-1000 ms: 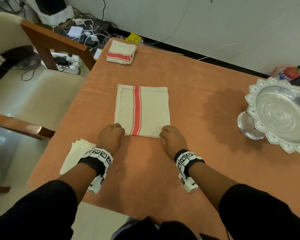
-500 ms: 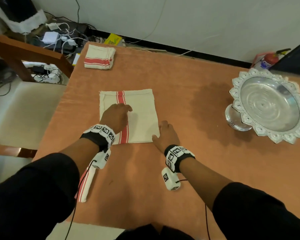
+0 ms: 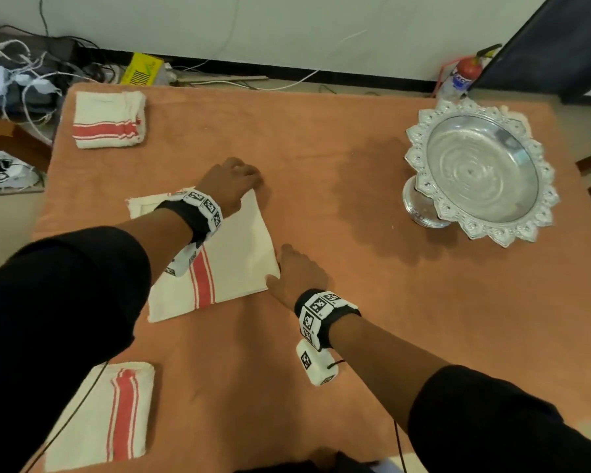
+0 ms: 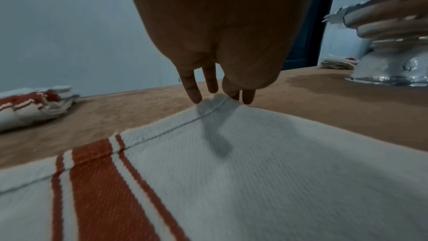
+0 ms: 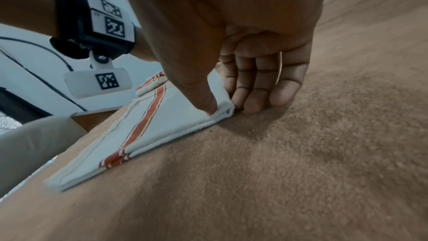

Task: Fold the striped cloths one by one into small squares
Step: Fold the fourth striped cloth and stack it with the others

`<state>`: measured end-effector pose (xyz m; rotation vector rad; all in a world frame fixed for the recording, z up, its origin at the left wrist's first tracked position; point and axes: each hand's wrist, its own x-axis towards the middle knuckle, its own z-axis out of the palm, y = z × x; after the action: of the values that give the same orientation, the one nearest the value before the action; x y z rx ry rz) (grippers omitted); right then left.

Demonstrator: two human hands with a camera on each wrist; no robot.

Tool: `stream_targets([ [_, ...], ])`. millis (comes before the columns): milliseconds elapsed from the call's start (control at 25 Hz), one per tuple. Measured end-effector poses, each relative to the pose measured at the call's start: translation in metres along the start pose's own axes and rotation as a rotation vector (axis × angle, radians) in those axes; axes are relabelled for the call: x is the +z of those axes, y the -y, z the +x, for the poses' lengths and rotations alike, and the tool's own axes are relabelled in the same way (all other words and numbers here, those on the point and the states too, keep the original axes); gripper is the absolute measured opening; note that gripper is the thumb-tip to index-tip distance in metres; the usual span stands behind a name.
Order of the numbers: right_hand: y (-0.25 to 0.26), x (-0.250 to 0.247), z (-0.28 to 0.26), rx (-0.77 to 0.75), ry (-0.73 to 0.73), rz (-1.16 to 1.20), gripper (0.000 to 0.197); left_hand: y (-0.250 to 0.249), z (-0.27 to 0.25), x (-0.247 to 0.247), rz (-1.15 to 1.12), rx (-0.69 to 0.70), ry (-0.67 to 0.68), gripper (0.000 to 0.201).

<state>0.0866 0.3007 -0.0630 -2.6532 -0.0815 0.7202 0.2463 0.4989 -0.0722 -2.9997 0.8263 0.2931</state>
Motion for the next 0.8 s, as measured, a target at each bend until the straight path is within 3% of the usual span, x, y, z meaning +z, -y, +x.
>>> stream_targets([
  [160, 0.000, 0.002, -0.003, -0.031, -0.011, -0.080, 0.034, 0.012, 0.022, -0.005, 0.071, 0.059, 0.044, 0.055],
  [520, 0.005, 0.000, -0.002, 0.077, 0.002, 0.099, 0.029, 0.028, 0.024, -0.018, 0.007, 0.091, 0.116, 0.033],
  [680, 0.014, -0.001, -0.010, 0.079, -0.030, 0.143, 0.017, 0.033, 0.007, -0.022, -0.058, 0.001, 0.000, 0.027],
  [800, 0.029, 0.003, -0.022, -0.040, -0.154, 0.111, 0.013, 0.039, -0.014, -0.031, -0.140, -0.098, -0.098, 0.021],
])
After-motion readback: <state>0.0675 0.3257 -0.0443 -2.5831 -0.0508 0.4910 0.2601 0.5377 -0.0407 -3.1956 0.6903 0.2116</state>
